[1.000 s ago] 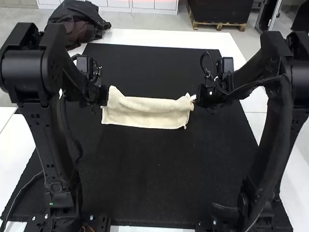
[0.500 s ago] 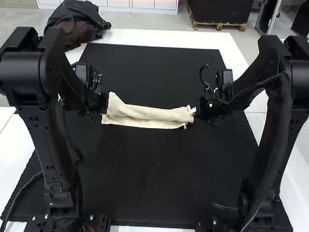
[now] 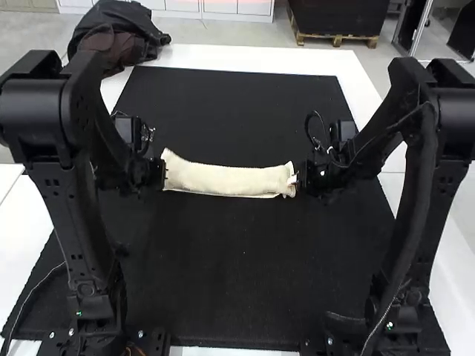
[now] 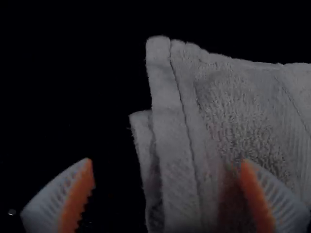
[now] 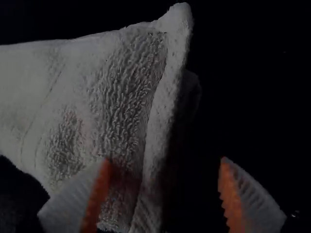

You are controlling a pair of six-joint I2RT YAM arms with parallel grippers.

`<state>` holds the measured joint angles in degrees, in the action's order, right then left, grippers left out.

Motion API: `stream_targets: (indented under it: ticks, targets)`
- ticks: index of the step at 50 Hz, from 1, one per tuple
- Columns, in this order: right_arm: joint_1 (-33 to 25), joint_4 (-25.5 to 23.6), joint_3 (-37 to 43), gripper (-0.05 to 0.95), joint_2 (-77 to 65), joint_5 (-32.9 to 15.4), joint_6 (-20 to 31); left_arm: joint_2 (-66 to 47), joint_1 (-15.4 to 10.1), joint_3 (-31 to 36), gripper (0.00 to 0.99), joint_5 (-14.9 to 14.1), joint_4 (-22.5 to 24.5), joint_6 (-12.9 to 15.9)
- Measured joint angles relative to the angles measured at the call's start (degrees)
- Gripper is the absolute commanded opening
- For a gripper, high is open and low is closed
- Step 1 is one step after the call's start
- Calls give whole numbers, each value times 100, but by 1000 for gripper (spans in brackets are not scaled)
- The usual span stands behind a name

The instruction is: Fold the towel.

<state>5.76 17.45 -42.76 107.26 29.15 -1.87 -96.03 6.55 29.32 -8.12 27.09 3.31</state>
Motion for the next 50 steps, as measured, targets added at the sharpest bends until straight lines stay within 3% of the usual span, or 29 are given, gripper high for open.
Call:
stream_targets:
  ticks: [4, 8, 20, 32, 50]
  targets:
    - [0, 26, 7, 867, 0, 35, 0, 0, 33, -33, 970, 118, 63, -2]
    - [2, 35, 7, 902, -2, 131, 2, 0, 90, -44, 970, 214, 155, 7]
    - [2, 33, 4, 902, -13, 195, -2, 9, 468, -44, 970, 278, 367, 7]
    - [98, 7, -57, 900, -17, 116, -13, 393, 656, -42, 970, 299, 417, 7]
    - [562, 149, -409, 902, -17, -125, -157, 702, 699, -42, 970, 339, 417, 2]
